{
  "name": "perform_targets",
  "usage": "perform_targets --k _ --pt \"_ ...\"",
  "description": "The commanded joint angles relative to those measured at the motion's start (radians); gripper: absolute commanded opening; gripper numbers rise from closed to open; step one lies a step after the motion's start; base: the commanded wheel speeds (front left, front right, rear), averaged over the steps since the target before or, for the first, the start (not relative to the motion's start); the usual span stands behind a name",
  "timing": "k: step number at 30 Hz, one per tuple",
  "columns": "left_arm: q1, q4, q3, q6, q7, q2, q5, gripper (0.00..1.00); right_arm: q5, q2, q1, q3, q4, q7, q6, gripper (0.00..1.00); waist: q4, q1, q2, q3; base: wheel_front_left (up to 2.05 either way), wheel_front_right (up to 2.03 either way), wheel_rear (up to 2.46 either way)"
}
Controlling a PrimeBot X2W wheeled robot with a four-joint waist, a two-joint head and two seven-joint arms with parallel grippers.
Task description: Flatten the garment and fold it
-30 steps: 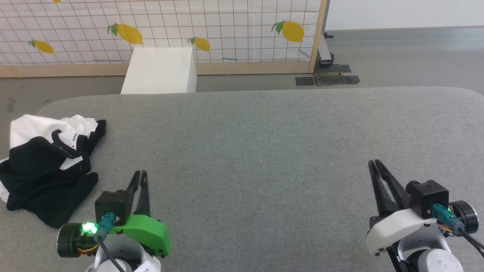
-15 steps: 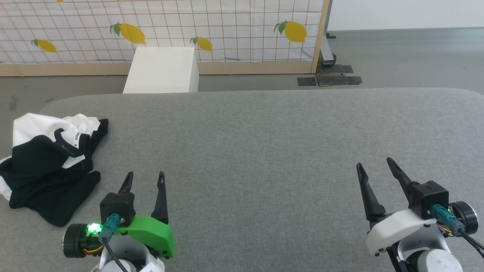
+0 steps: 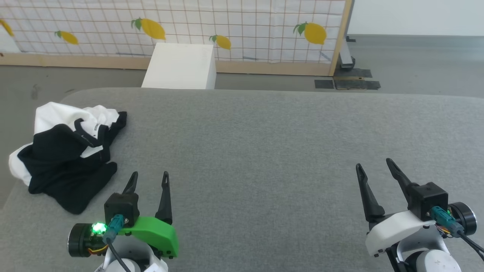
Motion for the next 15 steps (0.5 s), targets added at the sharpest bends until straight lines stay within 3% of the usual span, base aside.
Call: perform_targets --k 1,15 --pt "-0.021 0.006 -0.006 0.011 -0.012 0.006 -0.01 1.0 0.004 0.001 -0.009 0.002 0.005 -0.012 -0.001 1.0 0.02 0.0 0.0017 0.0 0.0 0.0 0.0" --pt "-0.03 0.032 -0.031 0.027 -0.041 0.016 -0.028 1.0 0.005 0.001 -0.014 0.007 0.015 -0.039 -0.001 1.0 0.137 0.0 0.0026 0.0 0.0 0.0 0.0"
